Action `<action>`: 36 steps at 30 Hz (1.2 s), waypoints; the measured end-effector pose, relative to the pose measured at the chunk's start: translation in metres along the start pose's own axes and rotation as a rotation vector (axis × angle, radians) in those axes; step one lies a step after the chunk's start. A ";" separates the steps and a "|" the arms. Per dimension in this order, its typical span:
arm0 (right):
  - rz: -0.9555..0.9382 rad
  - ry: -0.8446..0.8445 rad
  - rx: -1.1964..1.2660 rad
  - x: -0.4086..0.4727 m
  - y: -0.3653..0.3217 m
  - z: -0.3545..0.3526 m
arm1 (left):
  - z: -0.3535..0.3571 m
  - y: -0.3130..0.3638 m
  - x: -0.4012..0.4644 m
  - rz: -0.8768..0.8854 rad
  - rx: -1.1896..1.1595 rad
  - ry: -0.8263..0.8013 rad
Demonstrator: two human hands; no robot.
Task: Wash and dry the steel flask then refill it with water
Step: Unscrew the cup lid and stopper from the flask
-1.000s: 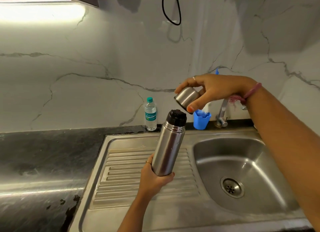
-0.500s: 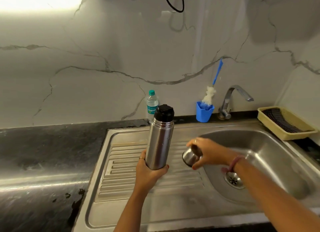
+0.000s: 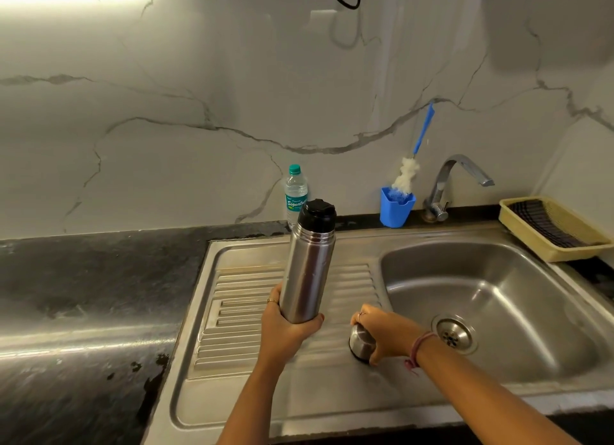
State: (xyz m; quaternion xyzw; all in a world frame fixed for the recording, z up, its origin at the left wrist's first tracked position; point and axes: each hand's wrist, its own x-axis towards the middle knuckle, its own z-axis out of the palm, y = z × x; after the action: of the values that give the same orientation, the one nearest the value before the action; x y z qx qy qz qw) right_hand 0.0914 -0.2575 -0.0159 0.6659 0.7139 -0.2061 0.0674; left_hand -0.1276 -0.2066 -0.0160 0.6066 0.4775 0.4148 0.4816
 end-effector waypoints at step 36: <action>-0.275 0.731 0.136 -0.047 -0.076 -0.210 | 0.005 0.020 -0.007 0.119 0.138 0.064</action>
State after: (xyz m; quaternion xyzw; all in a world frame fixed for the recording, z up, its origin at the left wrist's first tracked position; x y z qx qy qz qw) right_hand 0.0592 -0.2222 0.2069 0.5963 0.7582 -0.0094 -0.2636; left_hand -0.1211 -0.2161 0.0022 0.6521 0.4830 0.4279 0.3980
